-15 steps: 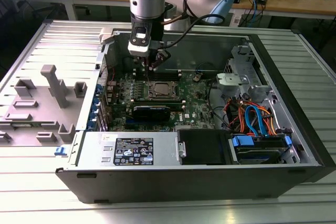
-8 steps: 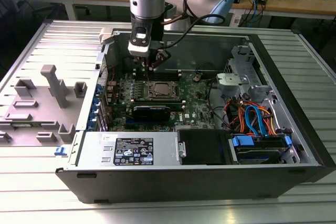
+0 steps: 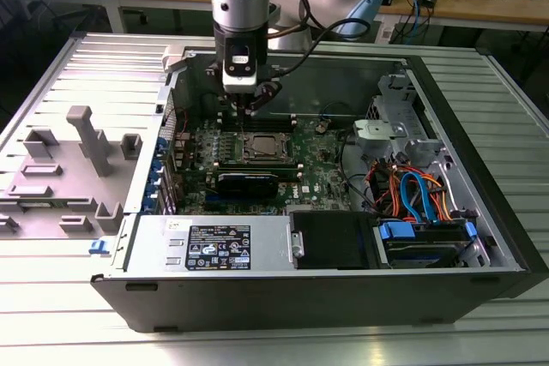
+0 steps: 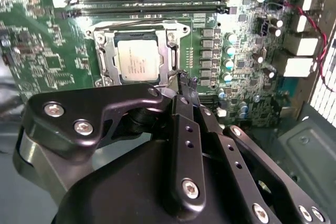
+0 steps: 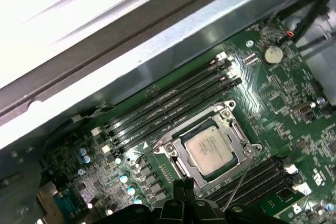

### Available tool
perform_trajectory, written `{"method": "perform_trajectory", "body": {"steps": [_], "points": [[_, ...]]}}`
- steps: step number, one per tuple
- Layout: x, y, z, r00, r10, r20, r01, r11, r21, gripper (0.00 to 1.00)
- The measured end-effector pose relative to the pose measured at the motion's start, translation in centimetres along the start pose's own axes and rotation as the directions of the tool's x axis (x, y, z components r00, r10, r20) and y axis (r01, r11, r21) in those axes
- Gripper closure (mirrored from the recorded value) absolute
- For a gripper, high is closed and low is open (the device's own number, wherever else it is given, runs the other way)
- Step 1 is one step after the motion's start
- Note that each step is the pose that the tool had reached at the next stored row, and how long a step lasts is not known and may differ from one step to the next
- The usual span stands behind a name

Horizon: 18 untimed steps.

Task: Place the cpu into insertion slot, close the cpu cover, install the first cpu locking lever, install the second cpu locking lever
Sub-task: 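Install the first cpu locking lever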

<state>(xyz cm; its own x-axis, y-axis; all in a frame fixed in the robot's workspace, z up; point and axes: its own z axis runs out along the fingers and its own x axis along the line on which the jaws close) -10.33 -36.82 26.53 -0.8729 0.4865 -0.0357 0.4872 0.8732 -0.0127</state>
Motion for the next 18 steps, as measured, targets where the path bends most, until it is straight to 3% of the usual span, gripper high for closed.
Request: {"method": "perform_trajectory", "body": {"steps": [9, 18], "points": [[1.27, -0.71, -0.03, 0.9995, -0.03, 0.0004, 0.03, 0.9995, -0.0012, 0.89], [1.3, -0.74, -0.04, 0.9995, -0.031, 0.0003, 0.031, 0.9995, -0.0012, 0.89]]}}
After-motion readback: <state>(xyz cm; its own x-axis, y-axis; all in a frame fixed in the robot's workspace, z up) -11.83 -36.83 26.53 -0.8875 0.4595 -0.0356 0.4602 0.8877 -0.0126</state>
